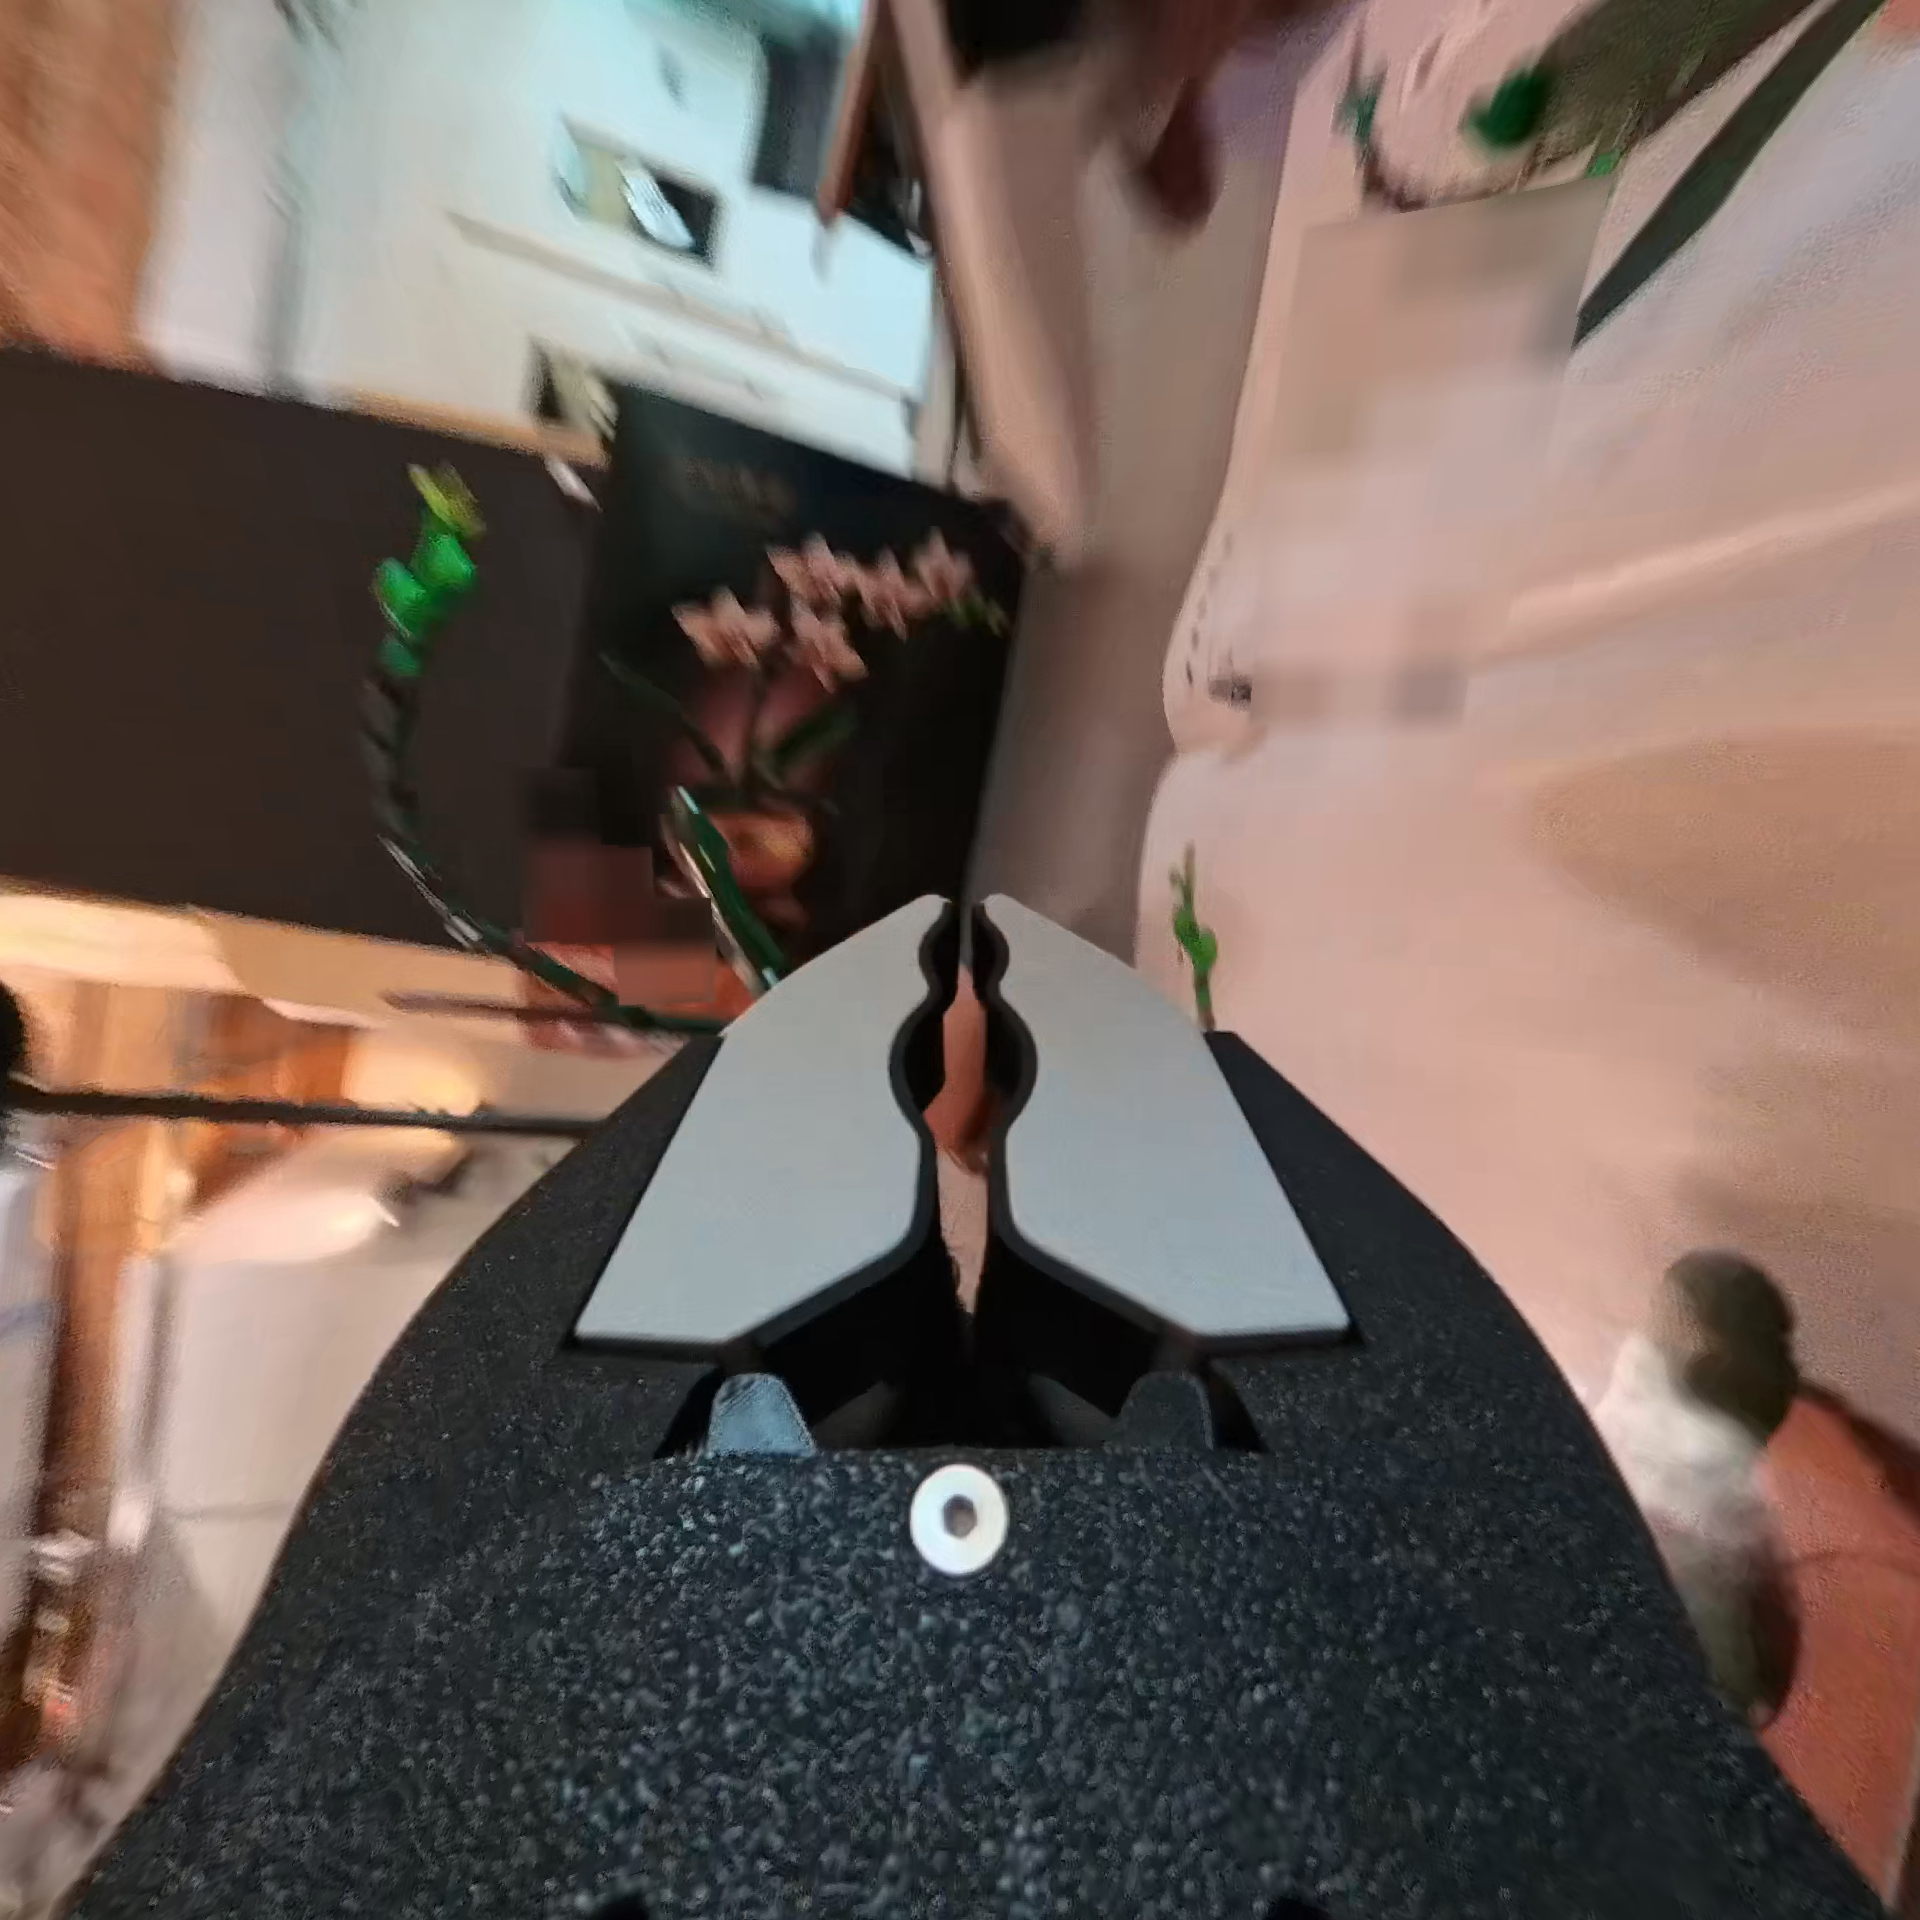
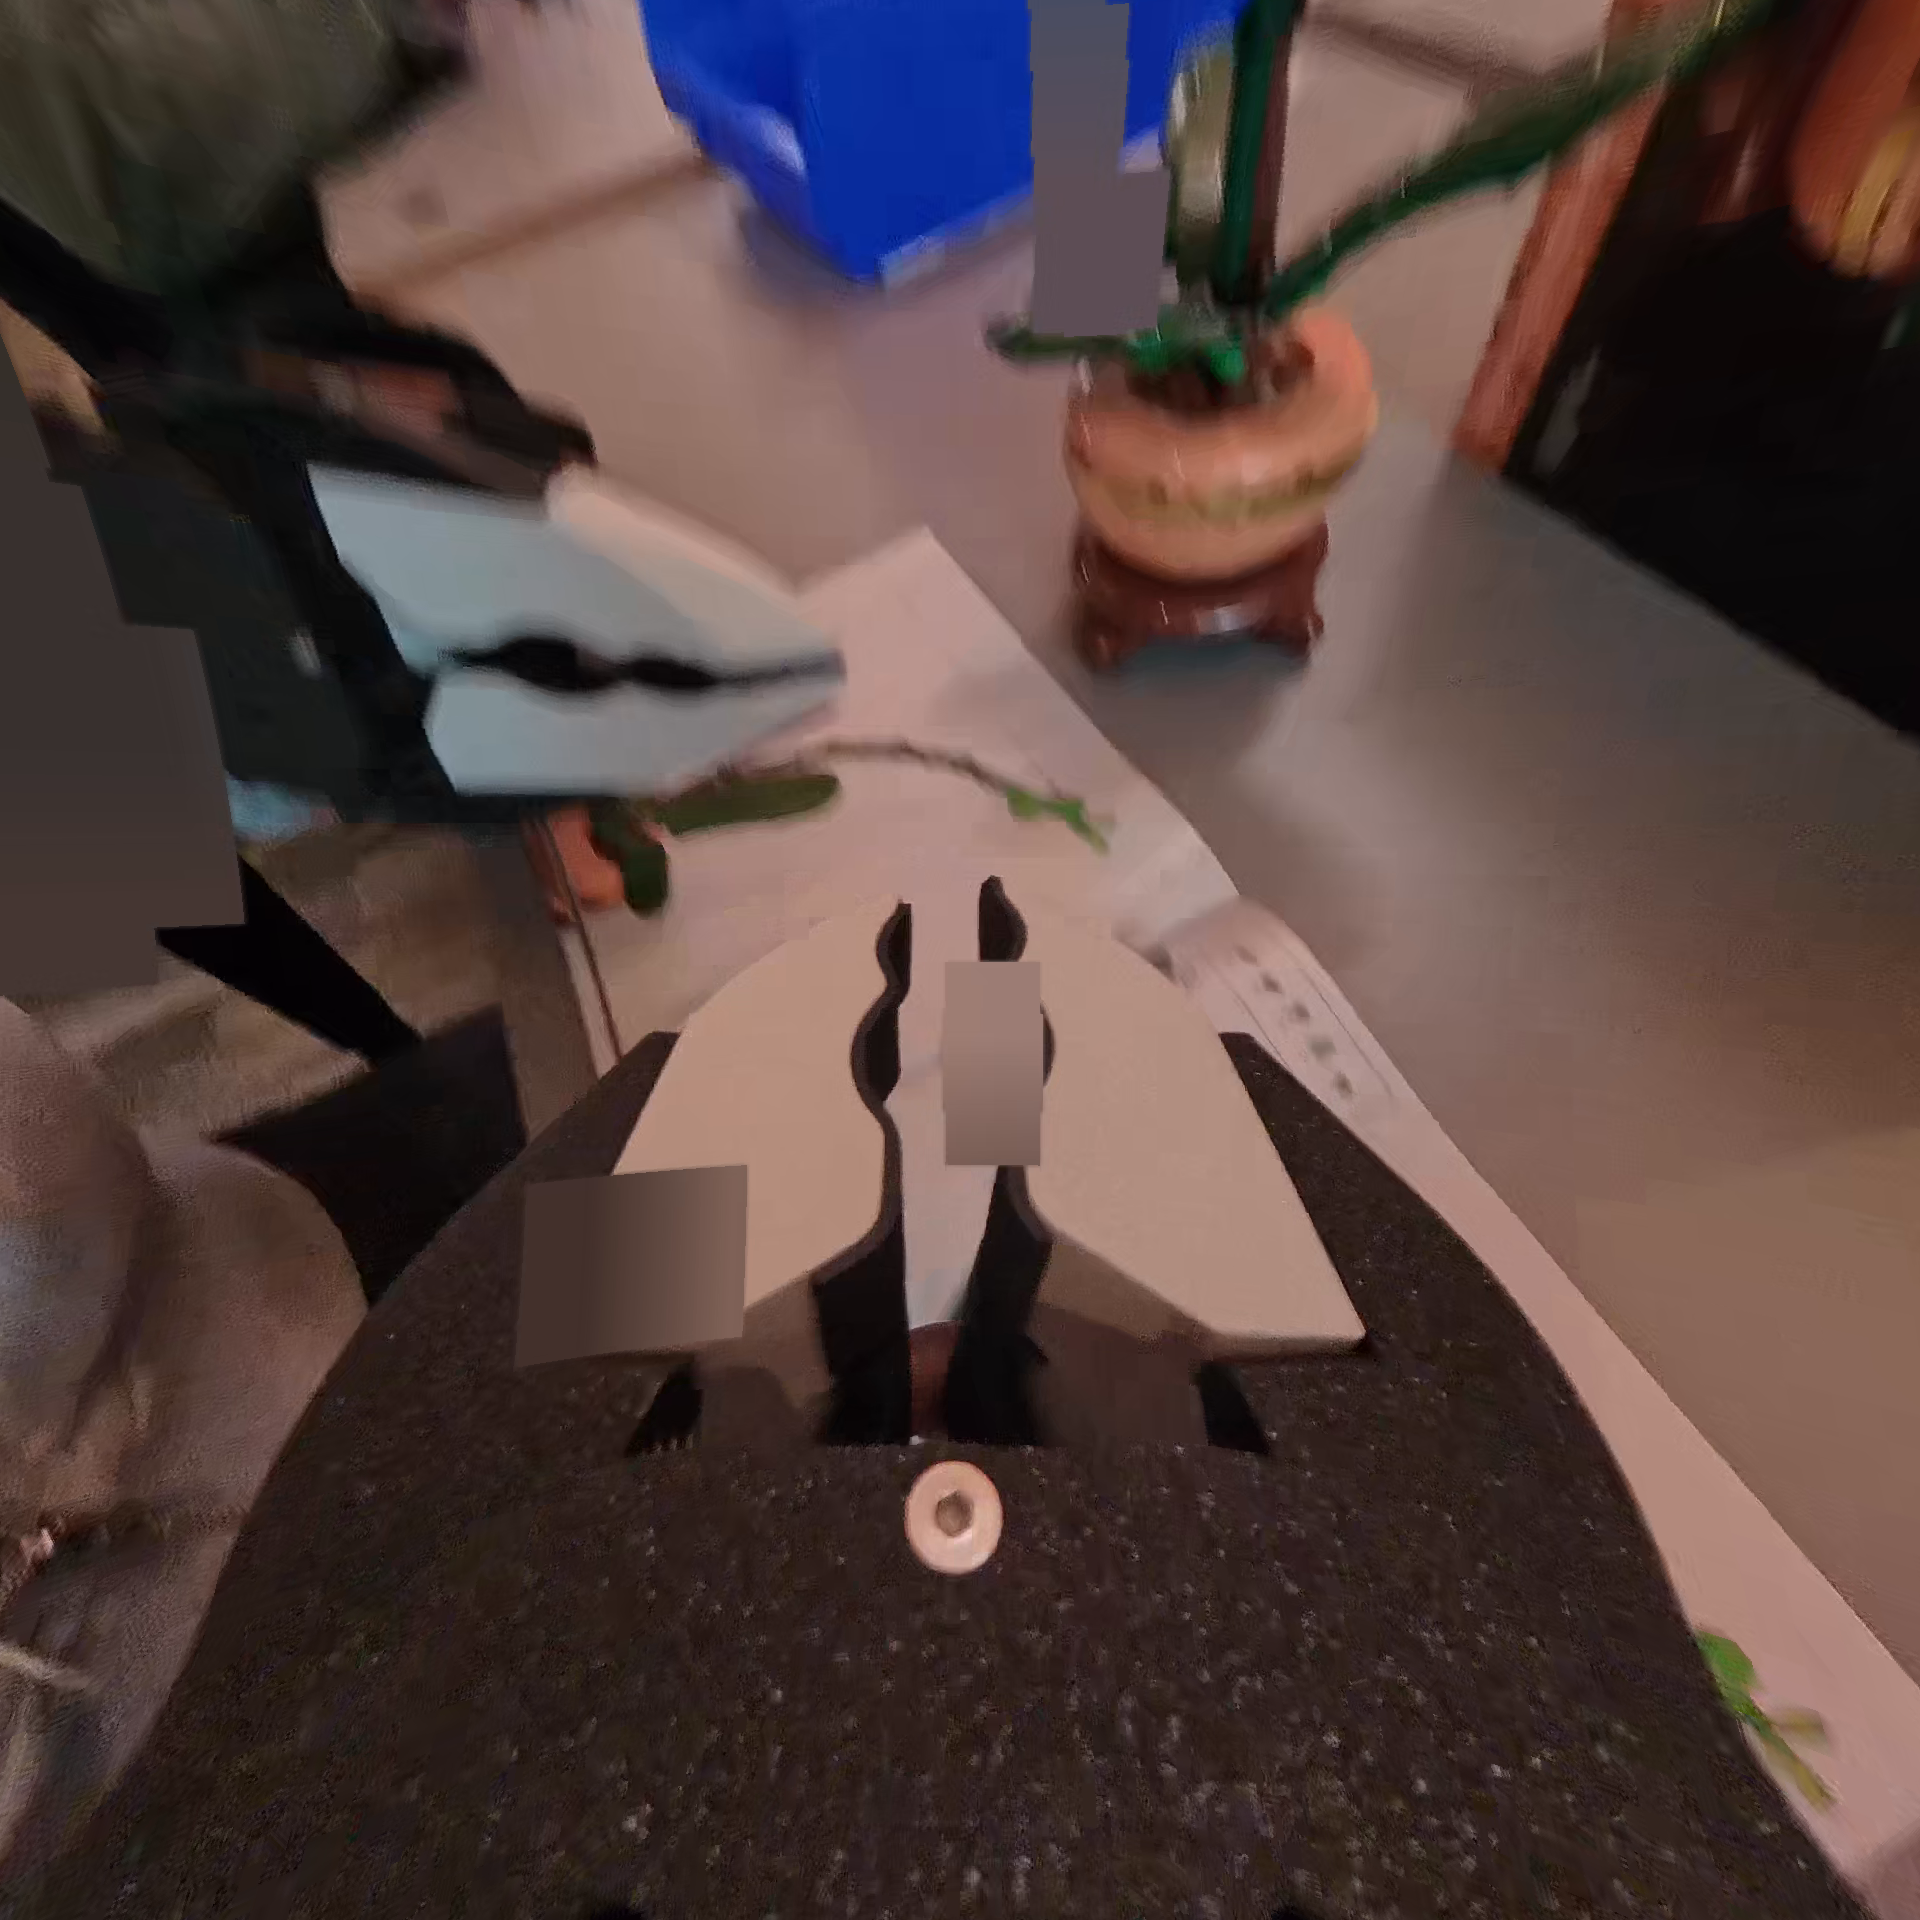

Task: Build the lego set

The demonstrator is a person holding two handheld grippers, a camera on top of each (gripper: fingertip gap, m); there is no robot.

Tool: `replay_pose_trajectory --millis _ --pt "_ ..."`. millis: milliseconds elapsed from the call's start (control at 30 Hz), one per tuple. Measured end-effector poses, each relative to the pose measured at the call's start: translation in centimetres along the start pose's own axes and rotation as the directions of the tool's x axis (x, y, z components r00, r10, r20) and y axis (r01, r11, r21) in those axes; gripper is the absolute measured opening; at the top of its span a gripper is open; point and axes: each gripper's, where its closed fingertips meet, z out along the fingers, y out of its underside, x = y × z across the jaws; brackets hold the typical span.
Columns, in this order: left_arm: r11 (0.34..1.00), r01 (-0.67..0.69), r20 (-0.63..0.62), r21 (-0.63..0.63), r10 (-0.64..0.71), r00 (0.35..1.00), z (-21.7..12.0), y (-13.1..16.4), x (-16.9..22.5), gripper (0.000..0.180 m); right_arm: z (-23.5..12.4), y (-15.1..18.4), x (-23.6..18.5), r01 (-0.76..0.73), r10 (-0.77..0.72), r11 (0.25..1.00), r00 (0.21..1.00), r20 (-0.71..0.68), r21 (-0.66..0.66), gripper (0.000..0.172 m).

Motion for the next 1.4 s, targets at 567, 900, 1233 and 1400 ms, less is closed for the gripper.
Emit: replay_pose_trajectory --millis 567,900,1233,1400 --pt "0.86 0.497 -0.345 -0.115 -0.504 0.792 0.5 2.6 3.1 0.008 3.7 4.2 4.6 0.125 -0.172 0.856 0.984 -0.049 -0.502 0.024" --pt "0.847 0.527 -0.385 -0.077 -0.513 0.767 0.5 1.9 3.5 0.008 4.9 4.5 4.8 0.019 -0.049 0.868 0.998 -0.047 -0.496 0.011" --pt "0.815 0.574 -0.426 -0.075 -0.547 0.721 0.5 1.5 4.0 0.009 4.9 4.2 4.1 0.323 -0.297 0.809 0.946 0.133 -0.49 0.0" --pt "0.712 0.695 -0.484 -0.097 -0.644 0.592 0.4 0.6 4.3 0.013 4.2 1.9 3.2 0.612 -0.628 0.669 0.769 0.119 -0.422 0.0"
